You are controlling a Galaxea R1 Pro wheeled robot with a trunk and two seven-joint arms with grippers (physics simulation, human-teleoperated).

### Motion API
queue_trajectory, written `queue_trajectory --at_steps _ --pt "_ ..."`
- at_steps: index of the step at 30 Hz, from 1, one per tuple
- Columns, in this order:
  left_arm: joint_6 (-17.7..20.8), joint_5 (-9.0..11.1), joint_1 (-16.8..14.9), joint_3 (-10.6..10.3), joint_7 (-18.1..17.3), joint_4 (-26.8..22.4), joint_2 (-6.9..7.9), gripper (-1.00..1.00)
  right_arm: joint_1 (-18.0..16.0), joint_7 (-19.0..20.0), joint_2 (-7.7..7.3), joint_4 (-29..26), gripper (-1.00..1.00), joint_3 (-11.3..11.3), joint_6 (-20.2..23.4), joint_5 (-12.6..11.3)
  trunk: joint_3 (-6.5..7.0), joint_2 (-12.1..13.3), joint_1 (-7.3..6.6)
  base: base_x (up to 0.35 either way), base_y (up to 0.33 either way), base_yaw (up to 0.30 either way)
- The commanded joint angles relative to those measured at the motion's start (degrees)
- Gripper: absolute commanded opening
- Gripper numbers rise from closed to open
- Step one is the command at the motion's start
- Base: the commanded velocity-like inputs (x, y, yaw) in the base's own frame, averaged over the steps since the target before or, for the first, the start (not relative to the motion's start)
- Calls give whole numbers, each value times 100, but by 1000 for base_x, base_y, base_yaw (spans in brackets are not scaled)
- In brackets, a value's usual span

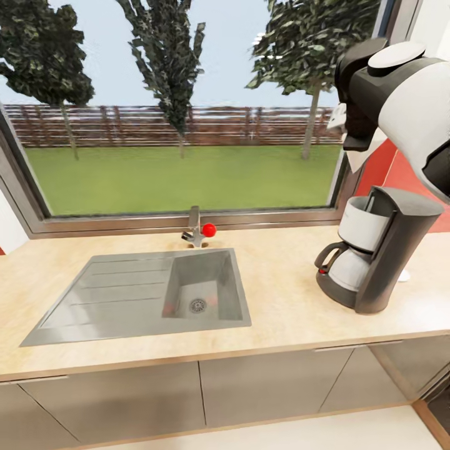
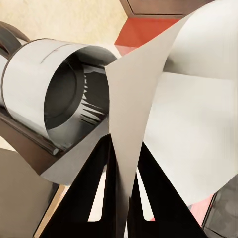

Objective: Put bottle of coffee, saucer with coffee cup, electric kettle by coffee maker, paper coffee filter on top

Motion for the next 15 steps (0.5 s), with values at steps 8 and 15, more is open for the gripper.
queue_trajectory --at_steps 8,15 --pt "65 39 0 37 -49 2 -35 100 228 -70 55 -2 -100 -1 76 174 -7 -6 2 14 -31 0" --pt "70 38 0 35 -49 0 -50 100 382 -176 223 -2 -100 6 134 433 -7 -6 2 0 0 0"
